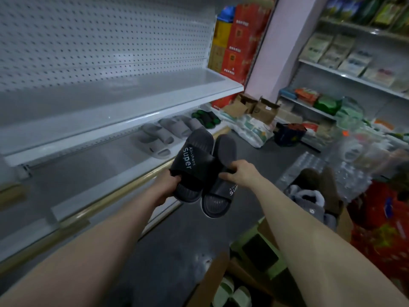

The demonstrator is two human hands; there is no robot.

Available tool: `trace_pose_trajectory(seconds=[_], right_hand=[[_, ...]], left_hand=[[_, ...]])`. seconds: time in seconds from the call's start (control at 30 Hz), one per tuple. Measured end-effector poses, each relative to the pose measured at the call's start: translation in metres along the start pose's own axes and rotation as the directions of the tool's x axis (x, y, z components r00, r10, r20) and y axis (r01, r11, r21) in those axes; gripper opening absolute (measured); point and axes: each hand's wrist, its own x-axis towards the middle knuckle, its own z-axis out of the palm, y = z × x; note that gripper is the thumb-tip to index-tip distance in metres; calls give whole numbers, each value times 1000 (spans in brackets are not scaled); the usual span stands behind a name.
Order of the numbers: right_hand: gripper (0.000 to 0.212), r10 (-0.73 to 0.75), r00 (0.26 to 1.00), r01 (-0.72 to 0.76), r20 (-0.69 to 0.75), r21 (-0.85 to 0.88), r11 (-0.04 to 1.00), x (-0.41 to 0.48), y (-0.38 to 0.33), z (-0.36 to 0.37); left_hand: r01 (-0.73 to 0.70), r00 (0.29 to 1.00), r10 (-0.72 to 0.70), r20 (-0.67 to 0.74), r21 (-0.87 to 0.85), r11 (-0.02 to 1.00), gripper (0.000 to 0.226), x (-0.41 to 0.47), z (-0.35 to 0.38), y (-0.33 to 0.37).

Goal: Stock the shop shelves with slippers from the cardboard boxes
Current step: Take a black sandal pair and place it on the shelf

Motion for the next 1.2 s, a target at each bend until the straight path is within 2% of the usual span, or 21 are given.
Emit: trace_pose_trajectory(seconds=[0.13,0.33,0.47,0.57,0.63,0.73,0.8,0.93,1.1,1.2], right_hand=[[55,-33,998,33,-49,1,999,43,-47,-8],[59,46,996,-30,-77,198,980,87,-105,-5],[51,86,995,-64,-60,297,953,104,-130,13],[38,138,990,-133,26,490,862,102,-134,31],[37,195,978,-206,77,540,816,100,-129,44],[45,242,967,-246,78,534,809,102,-119,67],[56,284,956,-279,74,532,800,107,-113,81],[61,311,948,-299,72,548,782,121,-108,103],[43,262,957,-291,129,489,822,153,-123,137],[45,203,967,-253,157,458,852,181,-137,162]], left_hand=[[-25,999,21,-32,-106,994,18,16,-45,36],[-81,996,76,-40,-132,988,19,57,-103,61],[-65,998,67,10,-117,991,18,78,-132,54],[2,998,6,54,-151,989,15,85,-137,34],[70,996,-57,74,-181,981,20,87,-135,18],[155,985,-136,103,-209,966,30,90,-130,-3],[199,978,-178,109,-223,954,30,92,-129,-13],[261,964,-236,121,-278,924,24,97,-130,-29],[323,944,-324,55,-349,880,33,104,-148,-59],[338,929,-371,5,-424,841,33,110,-163,-80]])
